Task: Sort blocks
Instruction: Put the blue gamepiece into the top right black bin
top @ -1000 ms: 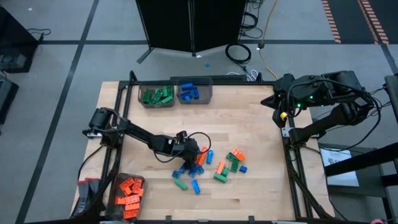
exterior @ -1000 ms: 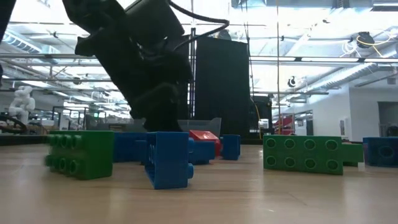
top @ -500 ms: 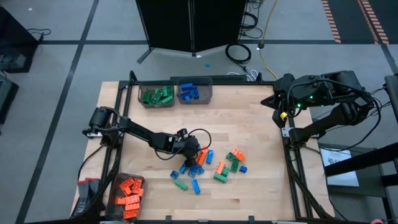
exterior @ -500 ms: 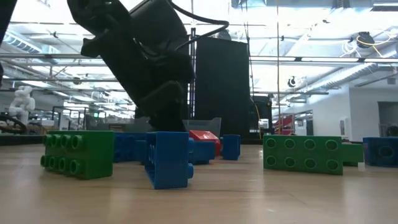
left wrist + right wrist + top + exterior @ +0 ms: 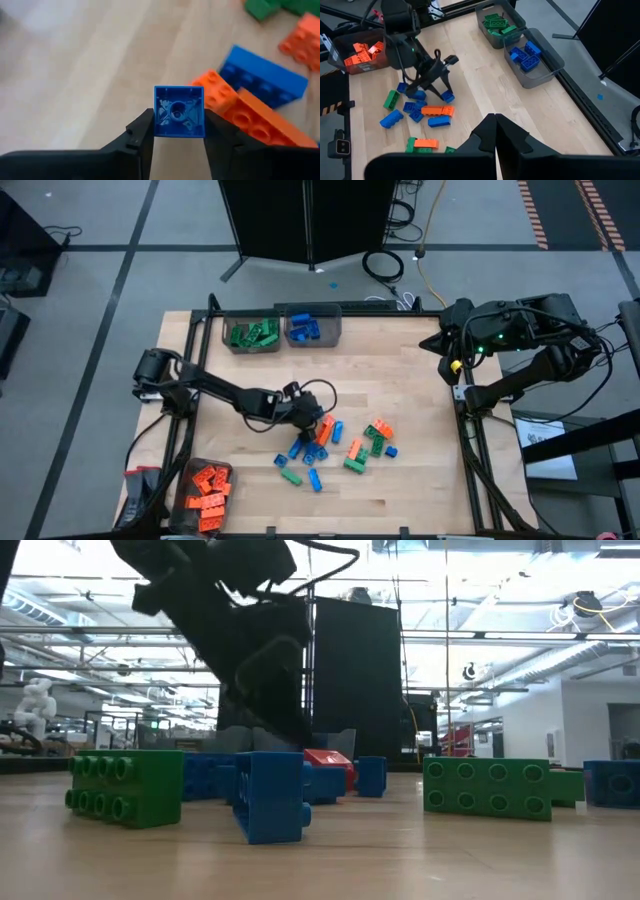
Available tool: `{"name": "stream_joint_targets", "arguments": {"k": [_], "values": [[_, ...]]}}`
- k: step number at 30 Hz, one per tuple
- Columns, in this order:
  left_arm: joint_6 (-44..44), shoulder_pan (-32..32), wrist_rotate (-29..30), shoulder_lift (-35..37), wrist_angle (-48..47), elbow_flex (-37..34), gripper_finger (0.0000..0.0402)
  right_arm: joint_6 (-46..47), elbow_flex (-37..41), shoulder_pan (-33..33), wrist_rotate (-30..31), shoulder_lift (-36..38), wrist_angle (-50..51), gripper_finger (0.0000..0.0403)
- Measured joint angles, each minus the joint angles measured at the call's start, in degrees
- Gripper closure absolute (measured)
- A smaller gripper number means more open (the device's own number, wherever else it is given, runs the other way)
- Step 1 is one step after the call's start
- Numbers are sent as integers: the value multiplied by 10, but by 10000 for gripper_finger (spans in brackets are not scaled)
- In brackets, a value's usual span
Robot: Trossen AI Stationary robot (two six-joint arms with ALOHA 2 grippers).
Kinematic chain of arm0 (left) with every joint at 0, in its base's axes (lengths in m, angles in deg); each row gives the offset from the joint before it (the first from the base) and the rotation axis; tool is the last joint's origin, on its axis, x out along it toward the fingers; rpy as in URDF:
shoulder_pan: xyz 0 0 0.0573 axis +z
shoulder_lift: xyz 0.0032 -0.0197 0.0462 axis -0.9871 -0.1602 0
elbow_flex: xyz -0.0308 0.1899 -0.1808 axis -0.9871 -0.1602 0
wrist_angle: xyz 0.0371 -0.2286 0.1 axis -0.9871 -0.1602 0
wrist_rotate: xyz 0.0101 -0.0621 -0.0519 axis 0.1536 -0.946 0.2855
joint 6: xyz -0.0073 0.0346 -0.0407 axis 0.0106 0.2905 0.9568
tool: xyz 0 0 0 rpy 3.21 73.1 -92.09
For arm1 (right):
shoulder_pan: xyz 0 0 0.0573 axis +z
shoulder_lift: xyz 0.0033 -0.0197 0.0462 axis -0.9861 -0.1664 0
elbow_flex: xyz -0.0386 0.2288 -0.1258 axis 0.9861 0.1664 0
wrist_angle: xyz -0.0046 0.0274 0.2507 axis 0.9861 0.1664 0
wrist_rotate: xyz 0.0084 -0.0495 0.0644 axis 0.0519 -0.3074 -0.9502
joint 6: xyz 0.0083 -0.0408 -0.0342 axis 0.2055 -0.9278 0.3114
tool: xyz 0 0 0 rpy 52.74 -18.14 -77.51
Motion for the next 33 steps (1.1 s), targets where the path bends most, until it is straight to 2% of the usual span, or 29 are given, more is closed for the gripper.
{"name": "stream_joint_targets", "arguments": {"k": [7, 17, 33], "values": [[0, 32, 67, 65, 4, 0, 280, 0, 0, 0, 0, 0, 0, 403], [0, 144, 131, 125, 13, 0, 280, 2, 0, 0, 0, 0, 0, 403], [0, 329, 126, 129, 20, 0, 280, -2, 0, 0, 0, 0, 0, 403]]}}
